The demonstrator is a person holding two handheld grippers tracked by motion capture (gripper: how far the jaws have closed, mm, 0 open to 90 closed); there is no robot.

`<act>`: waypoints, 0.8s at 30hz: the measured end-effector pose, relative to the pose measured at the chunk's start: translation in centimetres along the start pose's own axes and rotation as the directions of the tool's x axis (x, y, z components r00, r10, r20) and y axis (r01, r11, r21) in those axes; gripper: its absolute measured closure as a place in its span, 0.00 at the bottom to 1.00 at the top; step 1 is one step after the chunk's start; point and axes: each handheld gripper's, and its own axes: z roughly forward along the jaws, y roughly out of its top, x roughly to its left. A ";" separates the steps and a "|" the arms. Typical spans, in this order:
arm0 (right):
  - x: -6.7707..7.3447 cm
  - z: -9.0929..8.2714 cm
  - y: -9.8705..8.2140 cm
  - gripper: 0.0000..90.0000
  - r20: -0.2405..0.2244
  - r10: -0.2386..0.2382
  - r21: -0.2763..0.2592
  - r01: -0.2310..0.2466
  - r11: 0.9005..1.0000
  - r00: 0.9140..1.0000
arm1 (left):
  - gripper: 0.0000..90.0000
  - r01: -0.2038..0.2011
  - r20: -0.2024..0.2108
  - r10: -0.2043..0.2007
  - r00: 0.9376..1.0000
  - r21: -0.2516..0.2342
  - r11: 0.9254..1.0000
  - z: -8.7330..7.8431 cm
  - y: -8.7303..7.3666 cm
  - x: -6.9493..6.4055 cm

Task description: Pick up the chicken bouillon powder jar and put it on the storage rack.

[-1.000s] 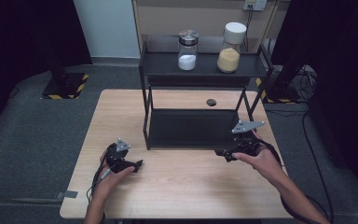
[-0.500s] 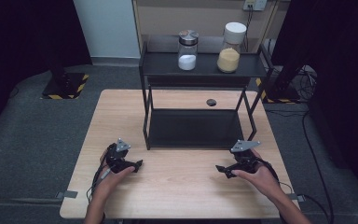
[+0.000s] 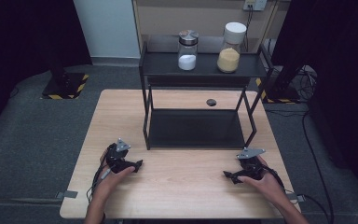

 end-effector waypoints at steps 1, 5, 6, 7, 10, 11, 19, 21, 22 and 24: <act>0.0 0.0 -0.2 0.06 0.001 -0.003 -0.003 0.003 1.000 1.000 | 0.00 0.000 0.000 0.000 1.000 0.000 1.000 0.0 0.0 0.0; 0.0 0.0 -0.3 0.05 0.005 -0.006 -0.007 0.006 1.000 1.000 | 0.00 0.000 0.000 0.000 1.000 0.000 1.000 0.0 0.0 0.0; 0.0 0.0 -0.4 0.04 0.007 -0.009 -0.009 0.009 1.000 1.000 | 0.00 0.000 0.000 0.000 1.000 0.000 1.000 0.0 0.0 0.0; 0.0 0.1 -0.6 0.04 0.008 -0.007 -0.015 0.007 1.000 1.000 | 0.00 0.000 0.000 0.000 1.000 0.000 1.000 0.0 0.0 0.0; 0.0 0.1 -0.6 0.04 0.007 -0.008 -0.016 0.008 1.000 1.000 | 0.00 0.000 0.000 0.000 1.000 0.000 1.000 0.0 0.0 0.0; -0.1 0.1 -0.6 0.03 0.004 -0.009 -0.015 0.009 1.000 1.000 | 0.00 0.000 0.000 0.000 1.000 0.000 1.000 0.0 0.0 0.0; -0.2 0.1 -0.6 0.03 -0.001 -0.010 -0.014 0.010 1.000 1.000 | 0.00 0.001 -0.001 -0.001 1.000 0.000 1.000 0.0 0.0 0.0; -0.2 0.1 -0.5 0.01 -0.003 -0.016 -0.010 0.016 1.000 1.000 | 0.00 0.001 -0.001 -0.001 1.000 0.000 1.000 0.0 0.0 0.0; -0.2 0.1 -0.5 0.01 -0.003 -0.016 -0.010 0.016 1.000 1.000 | 0.00 0.001 -0.001 -0.001 1.000 0.001 1.000 0.0 0.0 0.0; -0.2 0.1 -0.5 0.01 -0.003 -0.014 -0.009 0.014 1.000 1.000 | 0.00 0.001 0.000 -0.001 1.000 0.001 1.000 0.0 0.0 0.0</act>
